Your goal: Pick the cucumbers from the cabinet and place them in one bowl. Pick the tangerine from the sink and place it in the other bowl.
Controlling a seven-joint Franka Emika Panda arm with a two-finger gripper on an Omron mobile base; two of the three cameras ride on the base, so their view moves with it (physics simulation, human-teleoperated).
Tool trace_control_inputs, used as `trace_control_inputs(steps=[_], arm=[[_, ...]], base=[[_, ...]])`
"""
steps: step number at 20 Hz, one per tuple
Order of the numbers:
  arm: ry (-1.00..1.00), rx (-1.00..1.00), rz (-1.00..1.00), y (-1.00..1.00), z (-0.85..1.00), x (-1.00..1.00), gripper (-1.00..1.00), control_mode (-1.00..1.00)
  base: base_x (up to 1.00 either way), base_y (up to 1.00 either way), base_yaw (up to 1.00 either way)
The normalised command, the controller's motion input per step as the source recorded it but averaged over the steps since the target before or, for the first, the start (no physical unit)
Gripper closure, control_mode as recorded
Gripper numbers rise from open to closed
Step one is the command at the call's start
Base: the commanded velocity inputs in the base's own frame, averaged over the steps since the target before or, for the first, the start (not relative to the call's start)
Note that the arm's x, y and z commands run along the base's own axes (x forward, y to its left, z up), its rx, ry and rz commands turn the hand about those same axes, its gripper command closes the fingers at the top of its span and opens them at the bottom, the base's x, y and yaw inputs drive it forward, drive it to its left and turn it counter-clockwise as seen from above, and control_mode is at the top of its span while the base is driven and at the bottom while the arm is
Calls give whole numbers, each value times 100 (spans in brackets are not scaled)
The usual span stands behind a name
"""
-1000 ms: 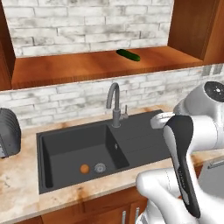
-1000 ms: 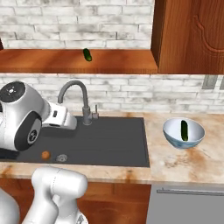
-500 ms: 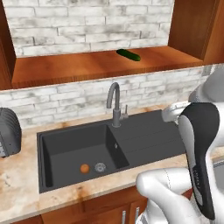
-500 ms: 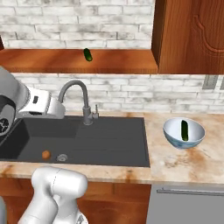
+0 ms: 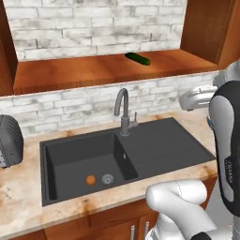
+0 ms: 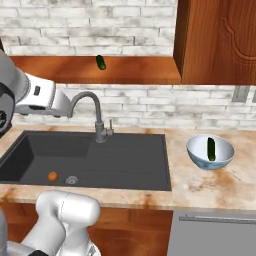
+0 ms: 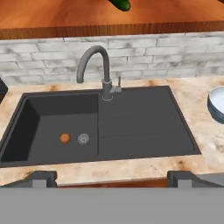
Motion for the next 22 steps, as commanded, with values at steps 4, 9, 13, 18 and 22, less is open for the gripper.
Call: trace_control_inputs(steps=[4, 9, 13, 18, 22], arm=[[-24, -6, -8, 35, 42, 69, -100, -100], [-28, -2, -4, 22, 64, 36, -100, -100], [-12, 0, 1, -19, 14, 34, -100, -100], [1, 0, 12, -46, 0, 63, -100, -100], [8, 0, 7, -14, 16, 76, -100, -100]], base=[[0, 0, 0], [0, 0, 0], [0, 0, 0], [0, 0, 0], [0, 0, 0]])
